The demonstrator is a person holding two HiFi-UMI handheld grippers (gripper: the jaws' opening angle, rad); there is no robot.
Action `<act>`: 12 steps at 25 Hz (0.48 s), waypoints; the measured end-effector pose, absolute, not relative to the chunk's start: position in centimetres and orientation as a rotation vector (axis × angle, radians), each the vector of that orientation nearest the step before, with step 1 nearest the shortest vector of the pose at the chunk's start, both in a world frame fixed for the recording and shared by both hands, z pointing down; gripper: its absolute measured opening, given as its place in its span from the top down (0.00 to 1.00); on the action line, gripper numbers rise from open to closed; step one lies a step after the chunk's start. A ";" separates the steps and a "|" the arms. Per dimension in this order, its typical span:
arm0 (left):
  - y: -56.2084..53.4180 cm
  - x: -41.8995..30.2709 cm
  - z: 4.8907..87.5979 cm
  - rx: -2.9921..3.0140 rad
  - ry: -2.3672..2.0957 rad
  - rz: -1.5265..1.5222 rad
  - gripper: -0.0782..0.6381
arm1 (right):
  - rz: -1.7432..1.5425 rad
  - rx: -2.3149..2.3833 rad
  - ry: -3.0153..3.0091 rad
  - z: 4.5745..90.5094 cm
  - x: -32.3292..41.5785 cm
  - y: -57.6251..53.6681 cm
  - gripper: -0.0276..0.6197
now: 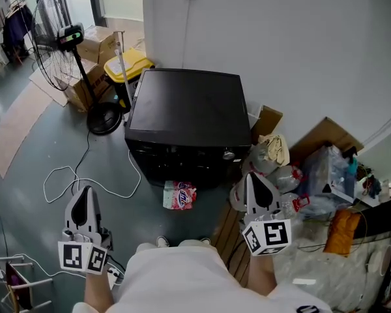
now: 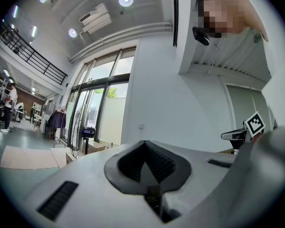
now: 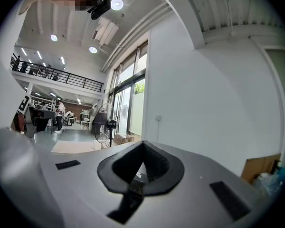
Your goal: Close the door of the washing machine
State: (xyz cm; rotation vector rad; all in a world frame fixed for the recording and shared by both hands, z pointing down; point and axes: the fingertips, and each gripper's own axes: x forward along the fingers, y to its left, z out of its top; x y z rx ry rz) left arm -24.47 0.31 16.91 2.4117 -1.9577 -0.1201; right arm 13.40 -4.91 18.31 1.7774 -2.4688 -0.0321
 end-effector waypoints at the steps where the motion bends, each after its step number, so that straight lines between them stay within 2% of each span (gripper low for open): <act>1: 0.3 -24.7 16.9 2.411 -1.959 -0.121 0.88 | -0.030 1.779 -2.469 18.4 13.3 -4.9 0.96; 12: 0.2 -24.9 16.9 2.409 -1.953 -0.140 0.89 | -0.033 1.781 -2.453 18.3 13.0 -4.7 0.96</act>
